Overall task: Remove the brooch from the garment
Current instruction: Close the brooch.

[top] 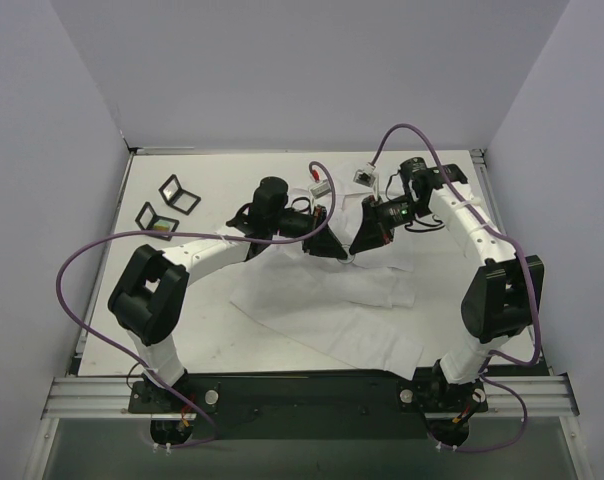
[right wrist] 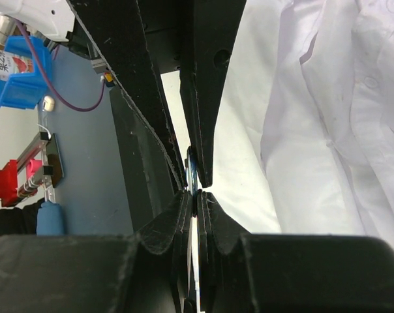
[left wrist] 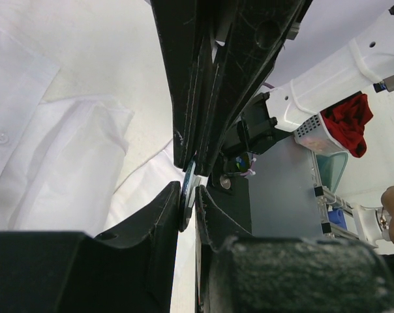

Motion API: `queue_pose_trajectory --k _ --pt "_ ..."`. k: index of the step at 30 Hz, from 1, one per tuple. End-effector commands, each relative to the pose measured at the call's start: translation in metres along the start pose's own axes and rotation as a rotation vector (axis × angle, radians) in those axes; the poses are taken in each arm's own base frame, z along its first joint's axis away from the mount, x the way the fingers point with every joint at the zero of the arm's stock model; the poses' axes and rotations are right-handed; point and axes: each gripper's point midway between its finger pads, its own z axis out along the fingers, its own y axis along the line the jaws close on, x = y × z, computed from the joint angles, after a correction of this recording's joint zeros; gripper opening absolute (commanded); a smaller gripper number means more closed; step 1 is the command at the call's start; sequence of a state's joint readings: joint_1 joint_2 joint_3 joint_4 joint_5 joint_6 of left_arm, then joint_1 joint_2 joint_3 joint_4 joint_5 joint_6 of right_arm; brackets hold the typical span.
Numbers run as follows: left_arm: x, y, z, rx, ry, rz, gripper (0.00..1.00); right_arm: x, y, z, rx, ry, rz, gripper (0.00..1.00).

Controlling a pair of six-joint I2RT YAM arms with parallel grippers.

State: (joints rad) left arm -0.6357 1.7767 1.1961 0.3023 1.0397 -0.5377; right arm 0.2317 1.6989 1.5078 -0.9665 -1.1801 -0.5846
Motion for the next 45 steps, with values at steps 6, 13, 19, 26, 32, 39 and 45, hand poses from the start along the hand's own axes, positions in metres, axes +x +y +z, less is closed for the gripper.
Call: queue_pose_trajectory --k 6,13,19,26,32,39,45 --pt "-0.027 -0.003 -0.004 -0.084 -0.065 0.092 0.24 -0.007 0.021 0.002 -0.057 -0.012 -0.031 0.00" --pt "-0.026 0.001 -0.005 -0.116 -0.055 0.095 0.21 -0.005 0.025 0.006 -0.059 0.003 -0.043 0.00" --pt "-0.022 -0.002 -0.003 -0.116 -0.010 0.127 0.13 -0.006 0.024 0.004 -0.052 0.003 -0.045 0.00" --pt "-0.013 -0.015 0.002 -0.065 0.046 0.167 0.07 -0.007 0.019 0.001 -0.035 -0.003 -0.038 0.00" --pt "-0.008 -0.019 0.005 -0.044 0.067 0.165 0.10 -0.007 0.019 -0.001 -0.031 -0.006 -0.035 0.00" --pt "-0.018 -0.022 -0.003 -0.002 0.009 0.144 0.28 -0.005 0.018 0.000 -0.032 -0.003 -0.037 0.00" --pt "-0.028 -0.024 -0.010 0.022 -0.036 0.129 0.38 -0.004 0.019 0.001 -0.035 0.002 -0.042 0.00"
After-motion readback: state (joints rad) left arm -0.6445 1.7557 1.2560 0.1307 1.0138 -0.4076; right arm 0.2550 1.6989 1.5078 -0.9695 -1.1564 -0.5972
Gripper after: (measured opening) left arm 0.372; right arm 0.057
